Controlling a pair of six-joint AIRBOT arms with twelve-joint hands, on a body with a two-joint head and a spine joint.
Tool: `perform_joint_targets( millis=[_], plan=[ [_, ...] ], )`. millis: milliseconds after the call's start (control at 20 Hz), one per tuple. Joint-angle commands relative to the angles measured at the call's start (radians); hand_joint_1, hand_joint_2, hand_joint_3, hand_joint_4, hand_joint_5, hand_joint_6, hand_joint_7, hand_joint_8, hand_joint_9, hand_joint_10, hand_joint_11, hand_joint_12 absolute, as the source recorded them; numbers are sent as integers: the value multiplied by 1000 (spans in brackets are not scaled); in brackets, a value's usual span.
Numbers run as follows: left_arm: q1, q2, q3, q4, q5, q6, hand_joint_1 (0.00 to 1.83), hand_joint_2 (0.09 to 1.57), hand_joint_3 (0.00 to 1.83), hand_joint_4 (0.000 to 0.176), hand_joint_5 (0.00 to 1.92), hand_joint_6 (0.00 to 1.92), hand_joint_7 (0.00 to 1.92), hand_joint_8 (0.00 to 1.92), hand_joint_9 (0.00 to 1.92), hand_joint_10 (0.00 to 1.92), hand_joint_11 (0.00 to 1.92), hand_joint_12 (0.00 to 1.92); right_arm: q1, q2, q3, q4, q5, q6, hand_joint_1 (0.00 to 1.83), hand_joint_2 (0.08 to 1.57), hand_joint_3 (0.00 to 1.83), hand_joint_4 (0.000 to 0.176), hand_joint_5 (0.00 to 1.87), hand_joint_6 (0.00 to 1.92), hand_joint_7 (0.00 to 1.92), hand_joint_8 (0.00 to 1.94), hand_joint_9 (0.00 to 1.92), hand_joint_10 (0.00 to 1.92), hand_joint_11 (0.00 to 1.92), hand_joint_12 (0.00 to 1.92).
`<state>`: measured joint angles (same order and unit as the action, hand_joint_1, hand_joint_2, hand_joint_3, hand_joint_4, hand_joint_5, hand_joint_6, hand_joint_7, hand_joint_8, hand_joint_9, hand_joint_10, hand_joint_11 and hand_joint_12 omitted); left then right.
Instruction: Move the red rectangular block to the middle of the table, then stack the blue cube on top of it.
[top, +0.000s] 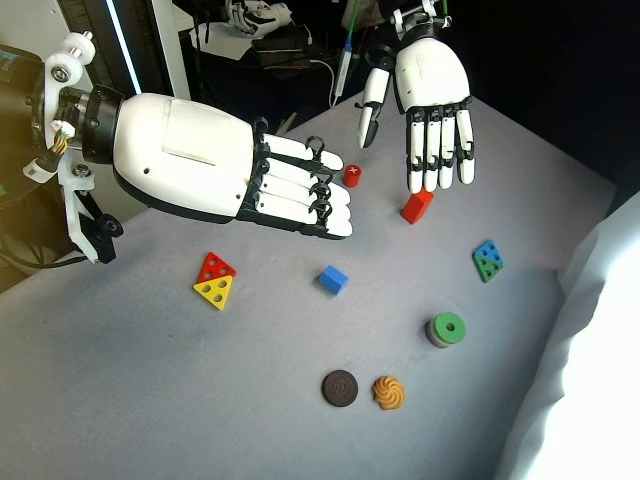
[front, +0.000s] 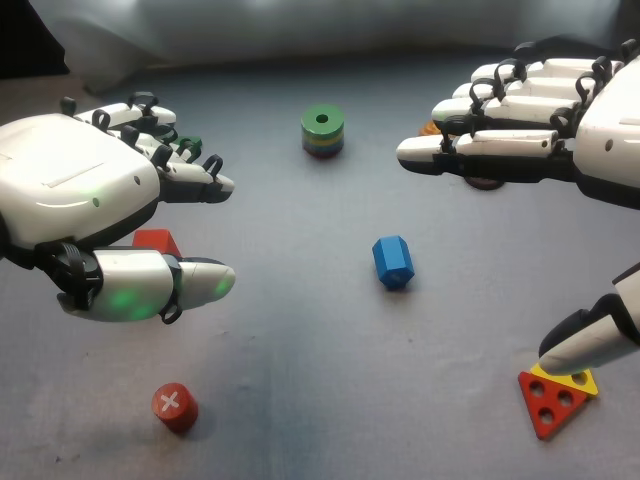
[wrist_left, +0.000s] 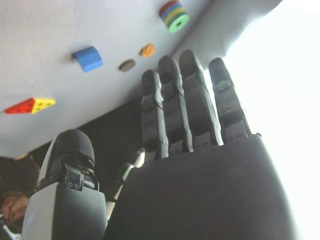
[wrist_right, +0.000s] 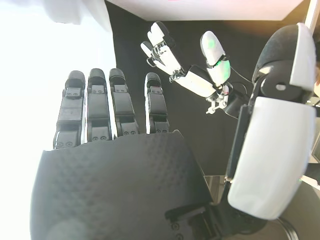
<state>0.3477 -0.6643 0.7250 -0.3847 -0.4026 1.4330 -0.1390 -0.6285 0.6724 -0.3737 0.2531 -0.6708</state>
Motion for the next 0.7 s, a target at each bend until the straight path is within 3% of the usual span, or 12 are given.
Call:
perform_joint_targets(
  millis=[0, 100, 450, 650],
  plan=[
    [-13, 10, 4, 10, -103, 0, 0, 1124, 165, 0, 194, 52, 201, 47, 163, 59, 8, 407, 18, 12, -6, 16, 98, 9, 153, 1184, 192, 0, 78, 120, 81, 72, 23, 113, 0, 102],
    [-14, 10, 6, 10, -103, 0, 0, 1204, 21, 0, 216, 6, 220, 5, 186, 9, 0, 463, 1, 13, -6, 28, 112, 9, 149, 1273, 28, 0, 118, 28, 109, 5, 53, 43, 0, 100],
    [-11, 10, 8, -2, -88, -1, 0, 1224, 4, 0, 199, 1, 201, 1, 173, 1, 0, 448, 3, 13, -5, 28, 115, -1, 171, 1279, 4, 0, 147, 10, 137, 4, 87, 21, 0, 199],
    [-11, 4, 15, -16, -101, -1, 26, 1131, 0, 0, 191, 0, 199, 0, 161, 0, 0, 455, 4, 13, -5, 29, 118, 0, 237, 1266, 0, 0, 175, 7, 165, 4, 123, 17, 0, 322]
  ],
)
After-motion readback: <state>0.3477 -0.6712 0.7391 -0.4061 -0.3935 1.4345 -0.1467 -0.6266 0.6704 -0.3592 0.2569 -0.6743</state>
